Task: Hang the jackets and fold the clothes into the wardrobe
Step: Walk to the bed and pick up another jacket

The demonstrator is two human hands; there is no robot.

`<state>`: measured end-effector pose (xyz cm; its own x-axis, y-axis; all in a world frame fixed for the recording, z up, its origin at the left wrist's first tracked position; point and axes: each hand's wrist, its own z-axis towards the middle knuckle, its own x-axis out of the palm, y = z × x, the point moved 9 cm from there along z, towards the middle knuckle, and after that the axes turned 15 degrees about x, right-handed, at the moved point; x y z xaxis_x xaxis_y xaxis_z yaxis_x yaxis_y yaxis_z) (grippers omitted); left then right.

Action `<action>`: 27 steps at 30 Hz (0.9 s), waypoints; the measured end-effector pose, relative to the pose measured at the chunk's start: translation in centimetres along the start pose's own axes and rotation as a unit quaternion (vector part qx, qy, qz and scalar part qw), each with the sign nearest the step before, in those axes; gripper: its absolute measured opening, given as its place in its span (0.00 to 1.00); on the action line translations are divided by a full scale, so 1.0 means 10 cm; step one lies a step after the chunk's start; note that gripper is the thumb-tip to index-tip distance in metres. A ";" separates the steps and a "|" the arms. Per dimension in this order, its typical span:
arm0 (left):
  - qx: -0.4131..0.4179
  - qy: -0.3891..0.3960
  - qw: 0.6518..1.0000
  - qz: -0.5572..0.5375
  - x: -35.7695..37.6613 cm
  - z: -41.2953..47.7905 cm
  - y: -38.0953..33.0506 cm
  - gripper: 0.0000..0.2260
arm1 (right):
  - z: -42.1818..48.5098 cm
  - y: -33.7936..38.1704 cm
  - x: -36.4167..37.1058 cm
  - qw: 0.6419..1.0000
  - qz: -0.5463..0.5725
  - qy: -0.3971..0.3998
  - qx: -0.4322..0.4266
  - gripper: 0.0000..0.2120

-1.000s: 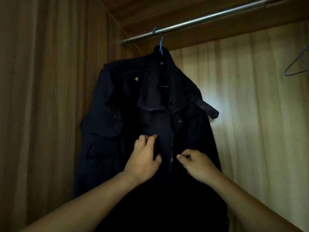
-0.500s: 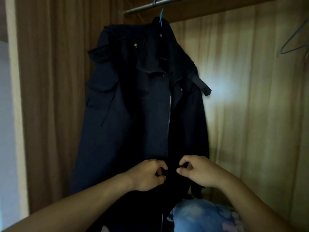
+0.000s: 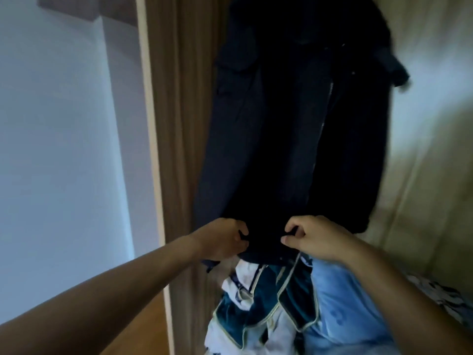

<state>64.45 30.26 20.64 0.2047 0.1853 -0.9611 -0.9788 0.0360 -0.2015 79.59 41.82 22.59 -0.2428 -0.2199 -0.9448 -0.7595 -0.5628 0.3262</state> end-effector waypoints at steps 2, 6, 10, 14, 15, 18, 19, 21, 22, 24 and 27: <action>-0.032 -0.003 0.999 -0.002 0.00 -0.33 0.16 0.14 | -0.02 0.26 0.23 0.999 -0.002 0.023 -0.028 0.19; -0.095 -0.007 0.995 -0.001 -0.04 -1.07 0.55 0.16 | -0.13 0.87 0.64 0.994 -0.001 0.068 -0.080 0.16; -0.189 -0.015 0.982 -0.025 -0.13 -1.94 1.03 0.12 | -0.26 1.59 0.98 0.988 -0.002 0.091 -0.125 0.16; -0.296 -0.015 0.955 -0.013 -0.24 -2.96 1.59 0.13 | -0.47 2.41 1.34 0.978 -0.005 0.114 -0.172 0.13; -0.320 -0.016 0.947 -0.012 -0.28 -3.25 1.71 0.13 | -0.55 2.65 1.46 0.975 -0.008 0.123 -0.187 0.13; -0.387 -0.013 0.922 -0.005 -0.42 -4.14 2.04 0.15 | -0.82 3.39 1.79 0.964 -0.027 0.139 -0.227 0.16; -0.409 -0.011 0.912 -0.001 -0.46 -4.45 2.14 0.16 | -0.91 3.64 1.91 0.959 -0.033 0.143 -0.241 0.17; -0.451 -0.010 0.893 0.004 -0.56 -5.09 2.33 0.18 | -1.08 4.17 2.16 0.952 -0.044 0.147 -0.266 0.20; -0.468 -0.011 0.884 0.006 -0.60 -5.38 2.41 0.18 | -1.15 4.39 2.26 0.950 -0.045 0.147 -0.272 0.21; -0.500 -0.016 0.866 0.008 -0.68 -5.93 2.55 0.18 | -1.29 4.83 2.49 0.944 -0.052 0.150 -0.291 0.21; -0.553 -0.023 0.833 0.011 -0.78 -6.80 2.72 0.18 | -1.57 5.51 2.86 0.929 -0.071 0.154 -0.328 0.20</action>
<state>36.41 -36.97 9.87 0.1616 0.2118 -0.9639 -0.3770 -0.8894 -0.2586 40.33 -8.00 13.99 0.0926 -0.2679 -0.9590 -0.2153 -0.9457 0.2434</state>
